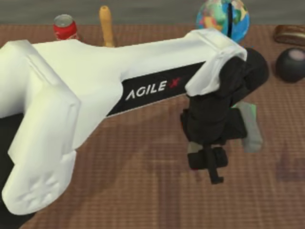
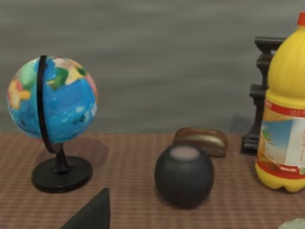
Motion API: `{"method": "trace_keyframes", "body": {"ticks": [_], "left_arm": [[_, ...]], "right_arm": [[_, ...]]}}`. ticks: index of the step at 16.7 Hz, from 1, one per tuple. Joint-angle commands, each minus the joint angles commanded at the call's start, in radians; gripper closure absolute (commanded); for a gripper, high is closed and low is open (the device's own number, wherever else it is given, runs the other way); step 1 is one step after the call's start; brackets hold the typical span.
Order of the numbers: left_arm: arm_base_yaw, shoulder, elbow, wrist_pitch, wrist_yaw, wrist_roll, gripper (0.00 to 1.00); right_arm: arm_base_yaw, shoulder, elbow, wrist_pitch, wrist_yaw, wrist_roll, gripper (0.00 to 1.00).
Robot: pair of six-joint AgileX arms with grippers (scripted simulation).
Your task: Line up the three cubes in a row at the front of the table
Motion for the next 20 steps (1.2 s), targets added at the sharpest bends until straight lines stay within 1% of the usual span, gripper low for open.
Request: {"method": "trace_keyframes", "body": {"ticks": [2, 4, 9, 15, 20], "left_arm": [[-0.067, -0.024, -0.027, 0.006, 0.000, 0.001, 1.00], [-0.091, -0.034, -0.038, 0.009, -0.001, 0.002, 1.00], [-0.090, -0.025, -0.048, 0.025, -0.001, 0.004, 1.00], [-0.091, 0.039, -0.176, 0.224, 0.000, 0.002, 1.00], [-0.092, 0.047, -0.188, 0.240, 0.000, 0.002, 1.00]], "right_arm": [[0.000, 0.000, 0.000, 0.000, 0.000, 0.000, 0.00], [0.000, 0.000, 0.000, 0.000, 0.000, 0.000, 0.00], [0.000, 0.000, 0.000, 0.000, 0.000, 0.000, 0.00], [0.000, 0.000, 0.000, 0.000, 0.000, 0.000, 0.00], [0.000, 0.000, 0.000, 0.000, 0.000, 0.000, 0.00]]}}
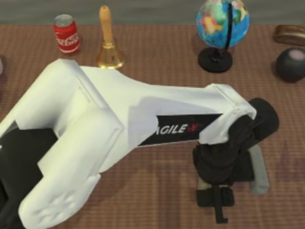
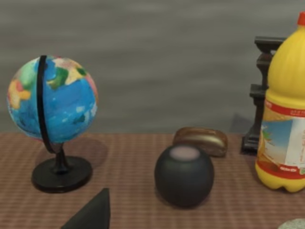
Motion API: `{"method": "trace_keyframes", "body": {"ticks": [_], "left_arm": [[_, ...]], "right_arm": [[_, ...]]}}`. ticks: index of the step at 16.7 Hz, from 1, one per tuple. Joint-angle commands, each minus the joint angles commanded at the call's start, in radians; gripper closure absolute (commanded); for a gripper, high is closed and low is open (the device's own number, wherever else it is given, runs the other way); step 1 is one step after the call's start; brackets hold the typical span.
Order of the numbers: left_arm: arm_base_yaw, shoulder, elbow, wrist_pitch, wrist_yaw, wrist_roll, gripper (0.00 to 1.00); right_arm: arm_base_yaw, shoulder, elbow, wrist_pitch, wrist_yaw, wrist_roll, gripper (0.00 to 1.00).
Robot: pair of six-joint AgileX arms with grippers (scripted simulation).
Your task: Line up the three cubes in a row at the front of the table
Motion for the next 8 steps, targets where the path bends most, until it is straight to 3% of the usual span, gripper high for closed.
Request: {"method": "trace_keyframes", "body": {"ticks": [8], "left_arm": [[0.000, 0.000, 0.000, 0.000, 0.000, 0.000, 0.40]], "right_arm": [[0.000, 0.000, 0.000, 0.000, 0.000, 0.000, 0.00]]}}
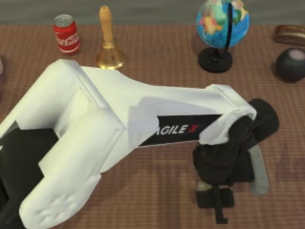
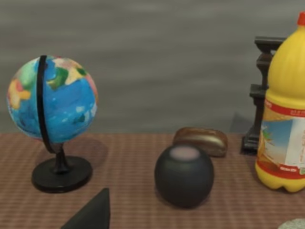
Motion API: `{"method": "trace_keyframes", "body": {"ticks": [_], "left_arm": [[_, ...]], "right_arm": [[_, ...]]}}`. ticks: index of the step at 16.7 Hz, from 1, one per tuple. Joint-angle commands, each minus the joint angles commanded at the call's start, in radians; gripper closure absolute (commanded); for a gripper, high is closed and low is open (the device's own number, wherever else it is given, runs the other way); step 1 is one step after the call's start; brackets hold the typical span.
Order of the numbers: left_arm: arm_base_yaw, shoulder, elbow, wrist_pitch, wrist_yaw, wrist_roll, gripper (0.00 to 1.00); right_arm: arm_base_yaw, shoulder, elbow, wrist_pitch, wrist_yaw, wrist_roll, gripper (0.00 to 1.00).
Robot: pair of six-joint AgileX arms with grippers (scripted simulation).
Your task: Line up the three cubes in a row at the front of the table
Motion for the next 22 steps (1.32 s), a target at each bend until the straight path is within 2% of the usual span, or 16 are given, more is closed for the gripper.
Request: {"method": "trace_keyframes", "body": {"ticks": [5, 6, 15, 22], "left_arm": [[0.000, 0.000, 0.000, 0.000, 0.000, 0.000, 0.02], [0.000, 0.000, 0.000, 0.000, 0.000, 0.000, 0.00], [0.001, -0.001, 0.003, -0.004, 0.000, 0.001, 0.00], [0.019, -0.069, 0.141, -0.216, -0.001, 0.000, 0.00]], "right_arm": [[0.000, 0.000, 0.000, 0.000, 0.000, 0.000, 0.00], [0.000, 0.000, 0.000, 0.000, 0.000, 0.000, 0.00], [0.000, 0.000, 0.000, 0.000, 0.000, 0.000, 0.00], [0.000, 0.000, 0.000, 0.000, 0.000, 0.000, 0.00]]}}
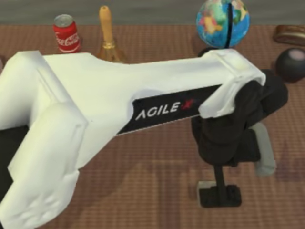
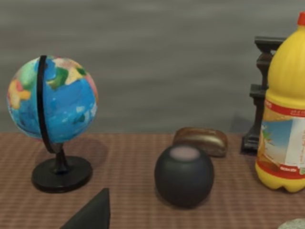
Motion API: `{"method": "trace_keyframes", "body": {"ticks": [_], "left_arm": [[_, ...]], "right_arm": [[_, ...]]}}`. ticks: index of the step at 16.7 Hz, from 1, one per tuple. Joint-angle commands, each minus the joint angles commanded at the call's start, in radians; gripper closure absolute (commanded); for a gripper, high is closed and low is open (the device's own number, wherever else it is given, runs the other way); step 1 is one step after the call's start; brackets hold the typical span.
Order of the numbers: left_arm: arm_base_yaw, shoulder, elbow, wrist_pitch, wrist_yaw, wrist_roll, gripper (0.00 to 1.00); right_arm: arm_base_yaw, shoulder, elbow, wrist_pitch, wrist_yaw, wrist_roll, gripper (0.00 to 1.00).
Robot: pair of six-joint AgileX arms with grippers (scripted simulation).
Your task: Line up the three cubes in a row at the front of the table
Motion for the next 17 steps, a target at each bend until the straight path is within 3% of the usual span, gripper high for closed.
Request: {"method": "trace_keyframes", "body": {"ticks": [9, 13, 17], "left_arm": [[0.029, -0.066, -0.042, 0.021, -0.004, -0.015, 0.00], [0.146, -0.285, -0.232, 0.142, -0.014, -0.078, 0.00], [0.327, -0.657, -0.544, 0.323, -0.023, -0.177, 0.00]], "right_arm": [[0.015, 0.061, 0.061, -0.041, -0.003, 0.019, 0.00], [0.053, 0.284, 0.276, -0.174, -0.003, 0.082, 0.00], [0.105, 0.666, 0.592, -0.373, 0.001, 0.171, 0.00]]}}
